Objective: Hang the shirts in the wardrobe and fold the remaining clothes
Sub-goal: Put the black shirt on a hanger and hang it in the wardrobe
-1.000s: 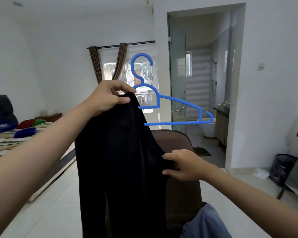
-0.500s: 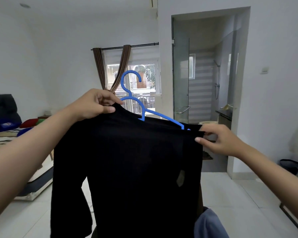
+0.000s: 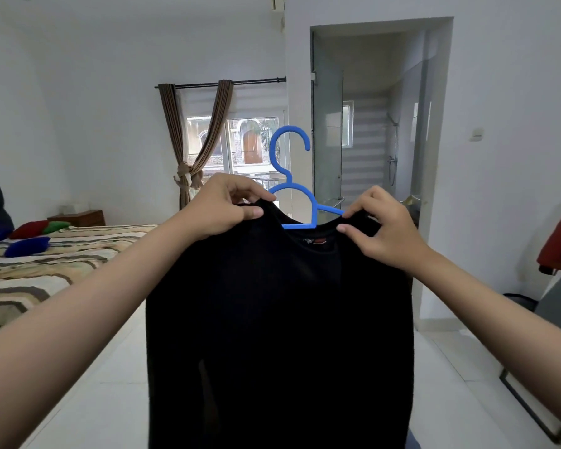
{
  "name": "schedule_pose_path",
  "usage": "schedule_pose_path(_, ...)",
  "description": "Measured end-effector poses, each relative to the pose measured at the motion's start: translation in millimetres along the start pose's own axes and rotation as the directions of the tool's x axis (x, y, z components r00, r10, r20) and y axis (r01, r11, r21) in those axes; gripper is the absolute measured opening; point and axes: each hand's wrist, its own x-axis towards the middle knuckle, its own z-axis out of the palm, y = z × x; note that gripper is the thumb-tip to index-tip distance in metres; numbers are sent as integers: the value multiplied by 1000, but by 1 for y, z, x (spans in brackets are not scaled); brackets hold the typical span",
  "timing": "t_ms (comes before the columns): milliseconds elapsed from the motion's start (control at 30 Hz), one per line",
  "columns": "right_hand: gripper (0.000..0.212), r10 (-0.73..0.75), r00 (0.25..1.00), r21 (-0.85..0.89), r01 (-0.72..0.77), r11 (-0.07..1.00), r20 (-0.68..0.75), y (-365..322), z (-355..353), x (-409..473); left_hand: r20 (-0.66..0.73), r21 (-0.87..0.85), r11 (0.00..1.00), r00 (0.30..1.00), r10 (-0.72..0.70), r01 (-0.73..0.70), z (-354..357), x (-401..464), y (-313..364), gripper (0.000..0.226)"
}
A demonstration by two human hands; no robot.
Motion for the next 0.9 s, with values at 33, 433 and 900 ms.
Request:
schedule_pose_path(33,16,-5,1000,-2,5,1000,0,-3,1,3,-8,-3,1000,1000,3,-3,2,0,0,37)
schedule_pose_path(433,16,8,993,-26,-5,1000,119,-5,2,24,0,-58,998,1000,-12,12,-6,-10,-8,31)
schedule_pose_path(900,20,15,988,-23,-11,1000,151,-6,4,33,-74,-76,989,988,-135,129,-42,-39,-47,30)
